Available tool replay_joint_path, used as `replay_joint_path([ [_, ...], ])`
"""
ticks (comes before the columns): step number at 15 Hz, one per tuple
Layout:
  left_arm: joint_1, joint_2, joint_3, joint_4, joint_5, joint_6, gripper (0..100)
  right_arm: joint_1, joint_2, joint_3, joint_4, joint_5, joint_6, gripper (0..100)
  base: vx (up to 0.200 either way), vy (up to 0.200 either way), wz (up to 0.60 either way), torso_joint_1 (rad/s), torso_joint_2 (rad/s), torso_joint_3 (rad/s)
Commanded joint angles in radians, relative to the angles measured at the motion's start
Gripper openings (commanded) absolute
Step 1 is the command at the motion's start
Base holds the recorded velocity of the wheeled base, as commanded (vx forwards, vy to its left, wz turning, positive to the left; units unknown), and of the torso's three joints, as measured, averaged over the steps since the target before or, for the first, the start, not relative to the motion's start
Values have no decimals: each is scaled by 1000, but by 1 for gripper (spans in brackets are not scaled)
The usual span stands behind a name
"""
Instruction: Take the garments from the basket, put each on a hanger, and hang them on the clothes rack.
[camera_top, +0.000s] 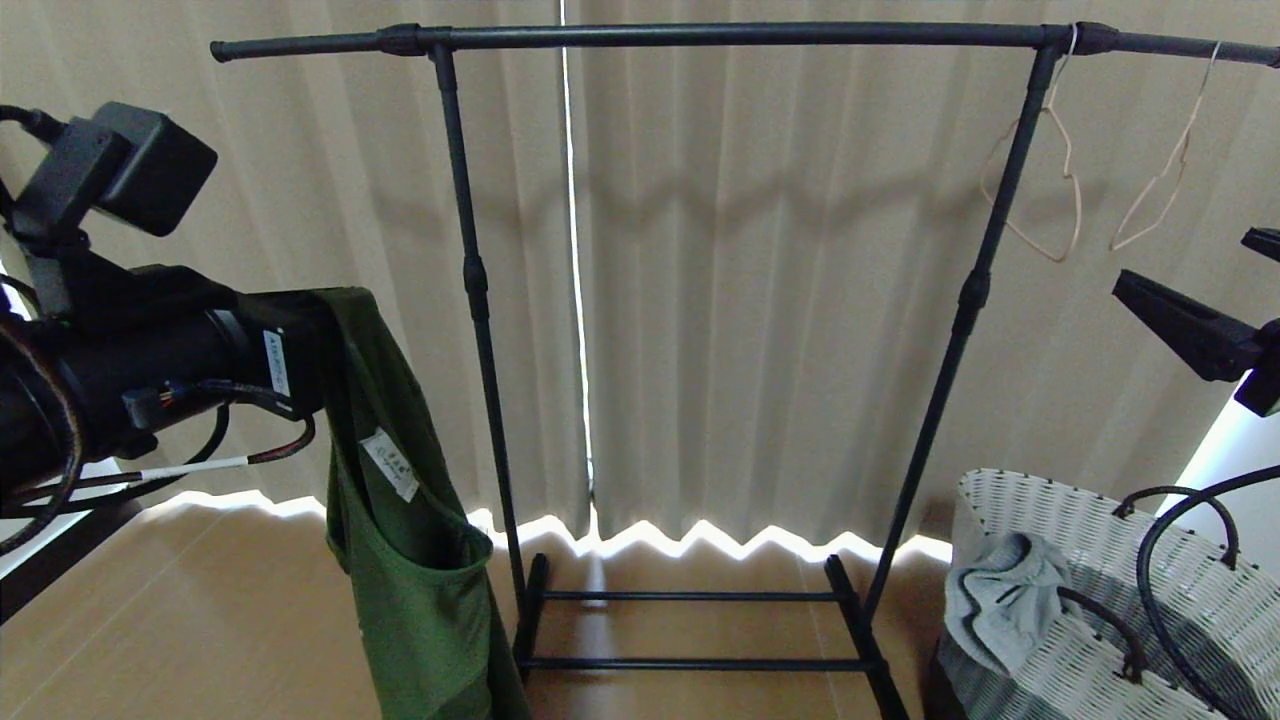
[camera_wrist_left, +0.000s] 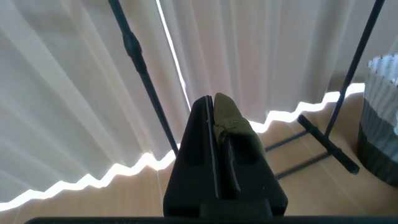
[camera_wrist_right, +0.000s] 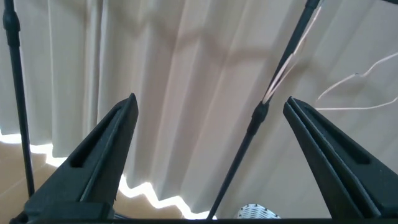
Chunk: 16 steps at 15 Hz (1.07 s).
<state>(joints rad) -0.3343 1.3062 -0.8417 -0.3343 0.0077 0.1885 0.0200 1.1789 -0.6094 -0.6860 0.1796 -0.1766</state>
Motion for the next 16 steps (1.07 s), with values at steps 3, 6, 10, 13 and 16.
replay_joint_path([
  [3,0,-13,24,-2,2,2,0,0,-12,8,0,0,-1,100,0,0,0,7,-38,-28],
  [6,-9,-44,55,-2,0,8,0,0,-12,7,-1,0,-3,100,0,0,0,84,-334,-245],
  [10,-23,-54,69,-2,0,8,0,0,-10,7,-1,0,-6,100,0,0,0,139,-444,-307],
  [13,-23,-56,72,-2,0,8,0,0,-10,7,-3,0,-17,100,0,0,0,172,-466,-300],
  [16,-23,-68,73,0,0,8,0,0,-9,8,-3,0,-26,100,0,0,0,180,-473,-299],
])
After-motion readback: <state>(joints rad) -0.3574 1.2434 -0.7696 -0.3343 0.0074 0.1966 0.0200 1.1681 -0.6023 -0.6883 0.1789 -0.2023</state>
